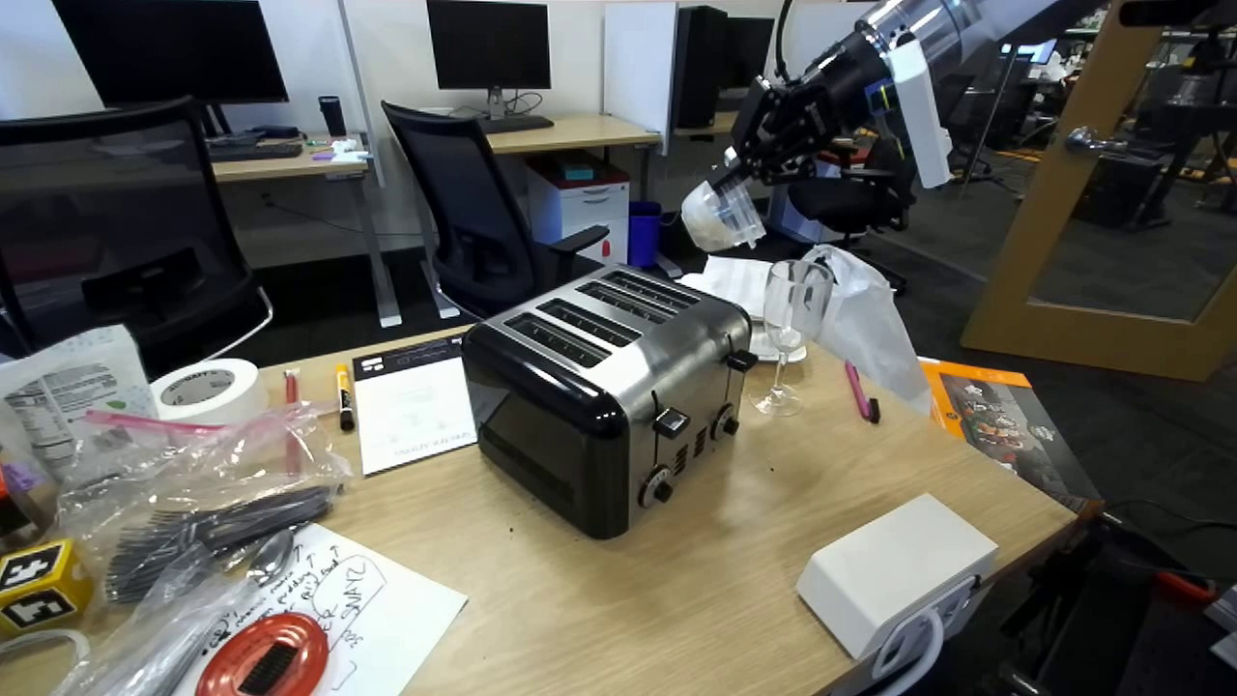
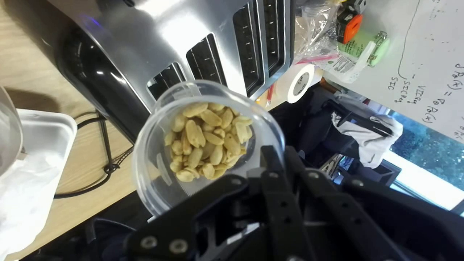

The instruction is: Pour the contents in the small clear bowl on the left into the glass on the right

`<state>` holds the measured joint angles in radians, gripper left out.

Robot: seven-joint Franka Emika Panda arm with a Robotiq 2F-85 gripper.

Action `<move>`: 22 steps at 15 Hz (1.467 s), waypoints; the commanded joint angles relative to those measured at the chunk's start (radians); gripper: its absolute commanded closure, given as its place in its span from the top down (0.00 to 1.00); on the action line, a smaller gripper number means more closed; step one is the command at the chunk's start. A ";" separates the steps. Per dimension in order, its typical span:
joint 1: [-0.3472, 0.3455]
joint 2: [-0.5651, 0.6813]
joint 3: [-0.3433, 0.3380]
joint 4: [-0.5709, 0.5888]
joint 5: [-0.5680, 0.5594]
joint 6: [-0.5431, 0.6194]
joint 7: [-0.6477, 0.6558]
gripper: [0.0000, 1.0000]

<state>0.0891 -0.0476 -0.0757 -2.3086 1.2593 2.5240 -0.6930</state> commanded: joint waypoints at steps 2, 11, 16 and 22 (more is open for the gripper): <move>-0.036 0.005 0.025 0.005 -0.006 -0.015 0.008 0.02; -0.119 0.020 -0.020 0.013 0.051 -0.199 -0.024 0.02; -0.149 0.041 -0.031 0.021 0.115 -0.258 -0.039 0.02; -0.178 0.065 -0.047 0.029 0.148 -0.321 -0.064 0.02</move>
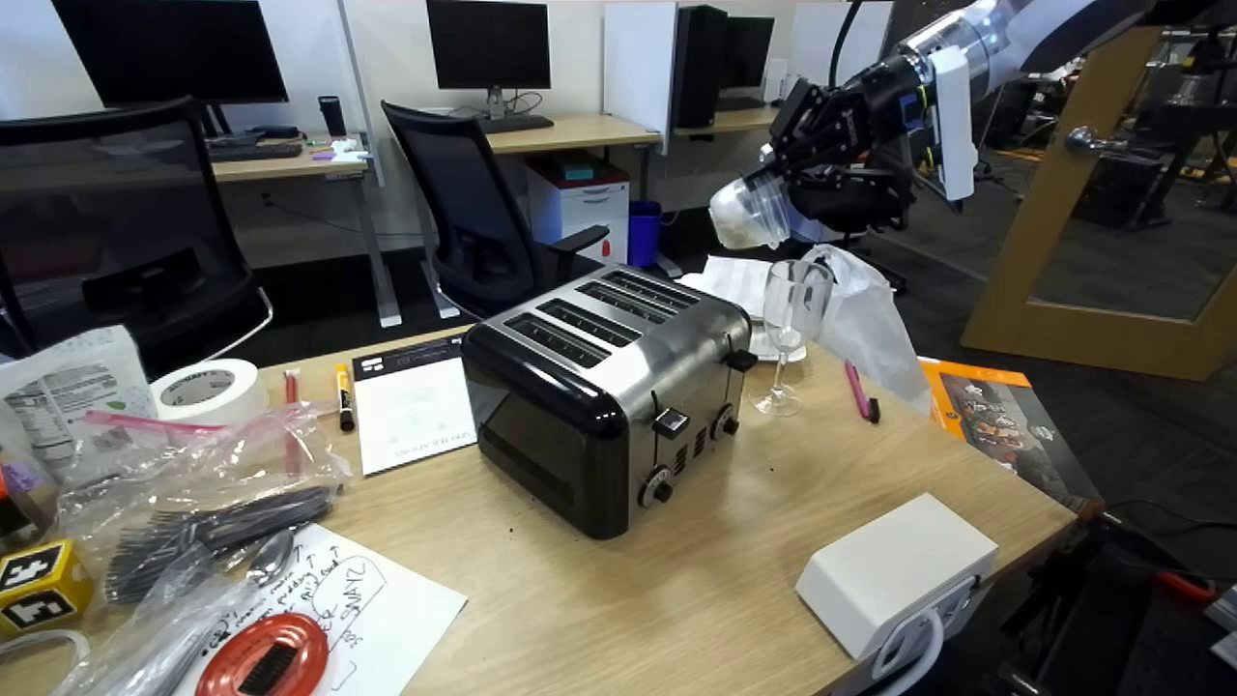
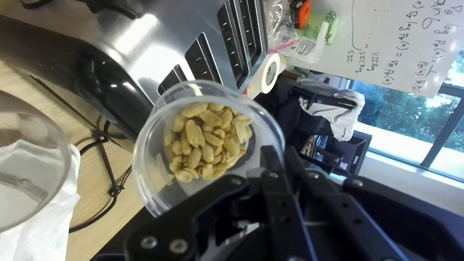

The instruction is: Pour the contents in the small clear bowl on the left into the glass on the right

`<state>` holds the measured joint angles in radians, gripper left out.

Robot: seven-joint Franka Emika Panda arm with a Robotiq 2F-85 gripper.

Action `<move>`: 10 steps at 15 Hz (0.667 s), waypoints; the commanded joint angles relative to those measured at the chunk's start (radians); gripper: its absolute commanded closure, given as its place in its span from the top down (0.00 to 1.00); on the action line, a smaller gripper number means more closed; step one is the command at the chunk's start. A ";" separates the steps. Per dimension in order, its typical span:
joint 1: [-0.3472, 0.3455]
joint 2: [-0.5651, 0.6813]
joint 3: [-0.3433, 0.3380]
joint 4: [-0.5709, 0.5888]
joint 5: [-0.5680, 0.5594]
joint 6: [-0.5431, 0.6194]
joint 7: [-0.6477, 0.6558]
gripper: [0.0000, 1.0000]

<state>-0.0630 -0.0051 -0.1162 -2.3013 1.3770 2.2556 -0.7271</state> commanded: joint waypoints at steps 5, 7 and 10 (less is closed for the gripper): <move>-0.058 0.045 -0.032 0.035 0.033 -0.150 -0.039 0.02; -0.069 0.055 -0.041 0.037 0.045 -0.204 -0.037 0.02; -0.082 0.073 -0.049 0.039 0.057 -0.251 -0.032 0.02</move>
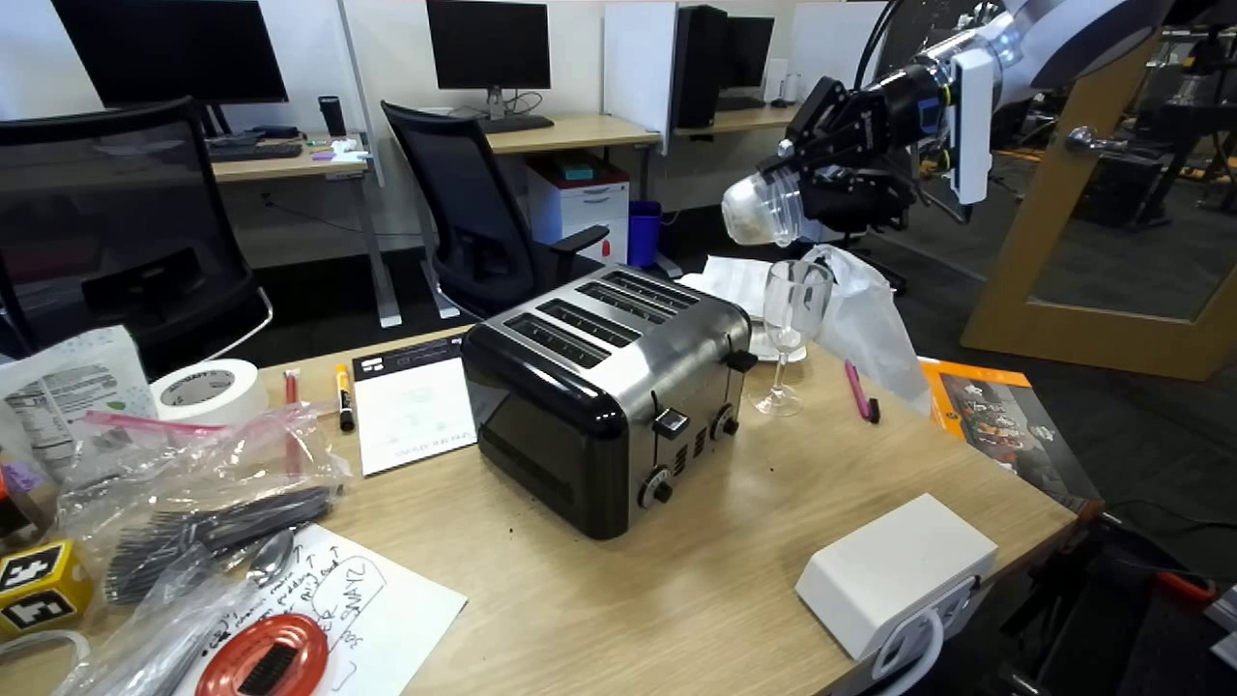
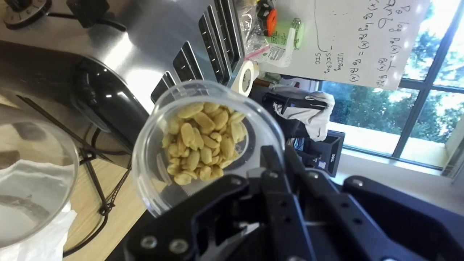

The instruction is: Pour the contents in the small clear bowl on the left into the glass on the right

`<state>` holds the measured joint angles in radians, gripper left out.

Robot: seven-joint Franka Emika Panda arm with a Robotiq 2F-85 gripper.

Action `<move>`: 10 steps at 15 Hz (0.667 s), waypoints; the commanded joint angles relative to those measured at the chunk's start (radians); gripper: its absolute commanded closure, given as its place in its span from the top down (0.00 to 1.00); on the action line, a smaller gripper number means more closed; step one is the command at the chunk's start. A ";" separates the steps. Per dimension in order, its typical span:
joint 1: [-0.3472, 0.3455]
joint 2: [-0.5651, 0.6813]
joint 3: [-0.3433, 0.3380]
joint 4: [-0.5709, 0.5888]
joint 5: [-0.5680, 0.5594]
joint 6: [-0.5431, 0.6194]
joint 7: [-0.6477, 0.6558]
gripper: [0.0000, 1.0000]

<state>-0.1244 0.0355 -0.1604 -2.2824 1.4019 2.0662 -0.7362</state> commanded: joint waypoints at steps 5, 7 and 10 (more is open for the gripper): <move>-0.036 0.075 -0.014 0.029 0.058 -0.109 -0.009 0.02; -0.043 0.083 -0.018 0.031 0.069 -0.134 -0.006 0.02; -0.052 0.089 -0.025 0.037 0.085 -0.167 -0.002 0.02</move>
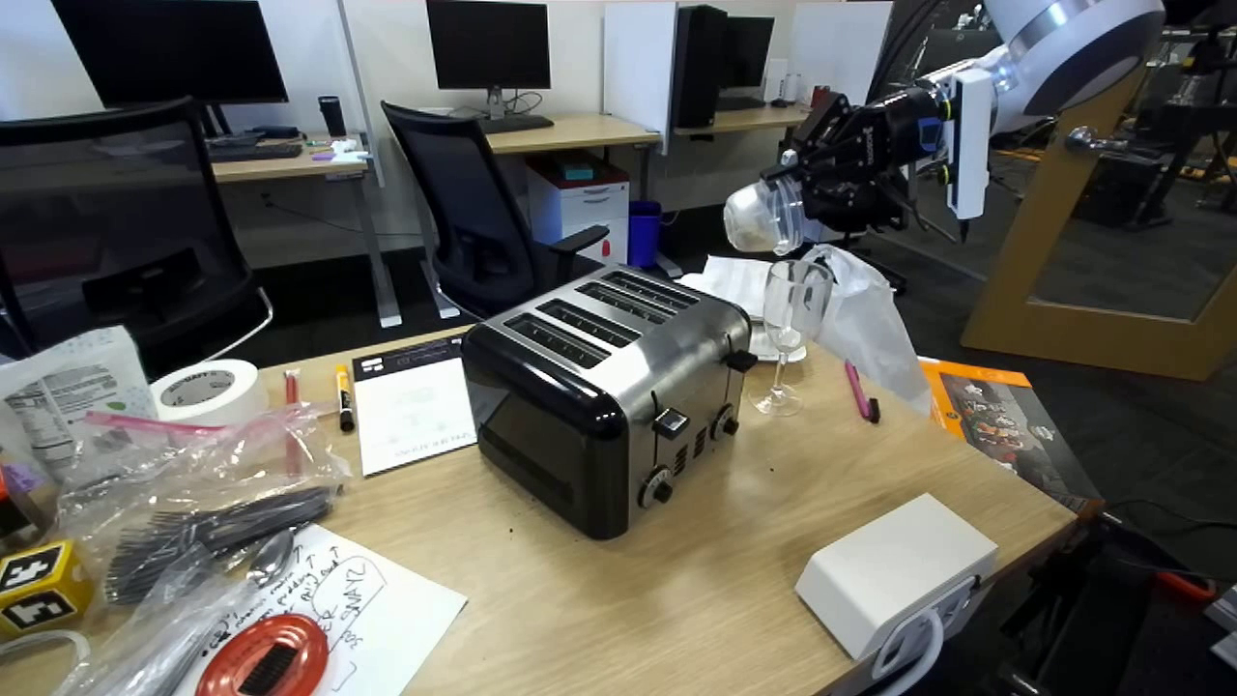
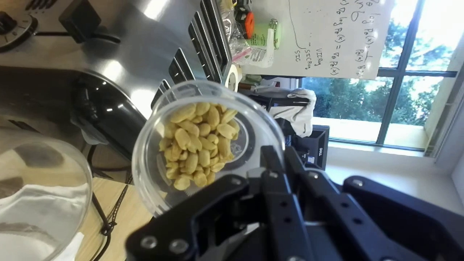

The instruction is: Pour the contents in the small clear bowl on the left into the glass on the right

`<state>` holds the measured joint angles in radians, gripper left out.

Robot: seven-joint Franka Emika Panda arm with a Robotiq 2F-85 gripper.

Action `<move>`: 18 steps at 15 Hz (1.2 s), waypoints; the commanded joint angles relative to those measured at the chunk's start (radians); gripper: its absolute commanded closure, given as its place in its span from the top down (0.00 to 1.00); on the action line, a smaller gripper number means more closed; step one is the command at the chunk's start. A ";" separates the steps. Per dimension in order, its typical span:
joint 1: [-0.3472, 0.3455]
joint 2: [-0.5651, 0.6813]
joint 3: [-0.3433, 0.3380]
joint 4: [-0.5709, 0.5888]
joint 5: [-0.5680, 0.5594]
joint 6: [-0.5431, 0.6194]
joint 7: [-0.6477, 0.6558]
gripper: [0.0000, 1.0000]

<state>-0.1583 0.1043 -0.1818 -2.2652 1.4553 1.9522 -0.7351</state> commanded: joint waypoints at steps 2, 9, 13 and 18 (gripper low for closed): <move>-0.023 0.024 -0.007 0.021 0.043 -0.064 -0.004 0.02; -0.032 0.029 -0.017 0.021 0.072 -0.120 0.000 0.02; -0.035 0.036 -0.023 0.026 0.071 -0.139 0.011 0.02; -0.042 0.056 -0.028 0.036 0.079 -0.171 0.020 0.02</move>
<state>-0.1830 0.1237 -0.2086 -2.2562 1.5095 1.8339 -0.7230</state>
